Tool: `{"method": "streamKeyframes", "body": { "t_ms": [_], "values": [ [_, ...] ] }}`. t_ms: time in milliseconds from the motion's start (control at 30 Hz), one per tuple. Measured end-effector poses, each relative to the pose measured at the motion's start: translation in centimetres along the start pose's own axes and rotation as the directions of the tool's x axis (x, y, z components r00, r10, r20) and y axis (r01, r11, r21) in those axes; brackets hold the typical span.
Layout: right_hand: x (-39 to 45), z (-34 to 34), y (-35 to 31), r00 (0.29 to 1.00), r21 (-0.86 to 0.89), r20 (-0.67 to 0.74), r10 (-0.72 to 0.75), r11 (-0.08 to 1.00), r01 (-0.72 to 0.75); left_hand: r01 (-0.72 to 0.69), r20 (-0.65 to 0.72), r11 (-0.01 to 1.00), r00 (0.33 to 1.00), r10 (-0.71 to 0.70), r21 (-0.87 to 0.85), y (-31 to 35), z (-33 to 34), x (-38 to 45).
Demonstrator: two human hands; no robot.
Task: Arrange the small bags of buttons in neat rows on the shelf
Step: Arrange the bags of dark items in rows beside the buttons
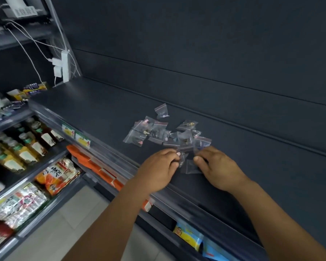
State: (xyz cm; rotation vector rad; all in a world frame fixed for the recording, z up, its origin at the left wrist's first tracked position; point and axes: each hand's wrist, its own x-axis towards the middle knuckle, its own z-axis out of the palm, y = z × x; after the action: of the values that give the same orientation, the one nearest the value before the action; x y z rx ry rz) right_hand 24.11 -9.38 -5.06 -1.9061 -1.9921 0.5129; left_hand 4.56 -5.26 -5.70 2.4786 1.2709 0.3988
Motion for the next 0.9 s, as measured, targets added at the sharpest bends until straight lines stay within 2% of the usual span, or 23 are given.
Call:
{"method": "streamKeyframes", "body": {
  "t_ms": [67,133,200,300,333,433,600,733,833,900],
  "values": [
    [-0.5,0.0,-0.1,0.996,0.038,-0.087,0.016,0.999,-0.013,-0.017,0.000,0.997,1.000,0.017,-0.077,-0.2,-0.4,0.1],
    [-0.5,0.2,-0.3,0.976,0.082,-0.209,0.065,0.995,-0.048,0.018,-0.040,0.992,0.999,-0.023,-0.122,-0.1,-0.4,0.4],
    [0.1,0.5,-0.7,0.940,0.120,-0.298,0.169,0.983,-0.139,0.090,-0.072,0.995,0.993,-0.093,-0.046,-0.1,-0.3,0.7],
    [1.5,1.0,-0.9,0.887,0.113,-0.237,0.395,0.918,-0.379,0.195,-0.052,0.965,0.981,-0.188,0.174,-0.4,0.0,1.2],
    [1.9,1.2,-1.1,0.874,0.092,-0.211,0.438,0.899,-0.429,0.211,-0.044,0.958,0.978,-0.206,0.196,-0.3,0.1,1.3],
    [2.9,1.9,-1.9,0.860,0.064,-0.164,0.482,0.876,-0.479,0.238,-0.046,0.967,0.971,-0.235,0.095,0.0,0.4,1.7],
    [3.1,2.0,-2.4,0.849,0.174,-0.165,0.503,0.862,-0.476,0.214,-0.041,0.973,0.975,-0.218,-0.093,0.3,0.3,2.1],
    [1.7,1.4,-2.7,0.809,0.382,-0.302,0.504,0.842,-0.382,0.123,-0.107,0.948,0.981,-0.161,-0.295,0.4,-0.4,2.0],
    [0.0,0.2,-3.4,0.753,0.554,-0.381,0.536,0.785,-0.278,0.081,-0.110,0.852,0.981,-0.160,-0.517,1.7,-1.2,2.3],
    [-1.3,-0.5,-3.8,0.733,0.694,-0.377,0.567,0.697,-0.183,0.067,-0.097,0.765,0.981,-0.167,-0.640,3.2,-1.3,2.5]
  ]
}}
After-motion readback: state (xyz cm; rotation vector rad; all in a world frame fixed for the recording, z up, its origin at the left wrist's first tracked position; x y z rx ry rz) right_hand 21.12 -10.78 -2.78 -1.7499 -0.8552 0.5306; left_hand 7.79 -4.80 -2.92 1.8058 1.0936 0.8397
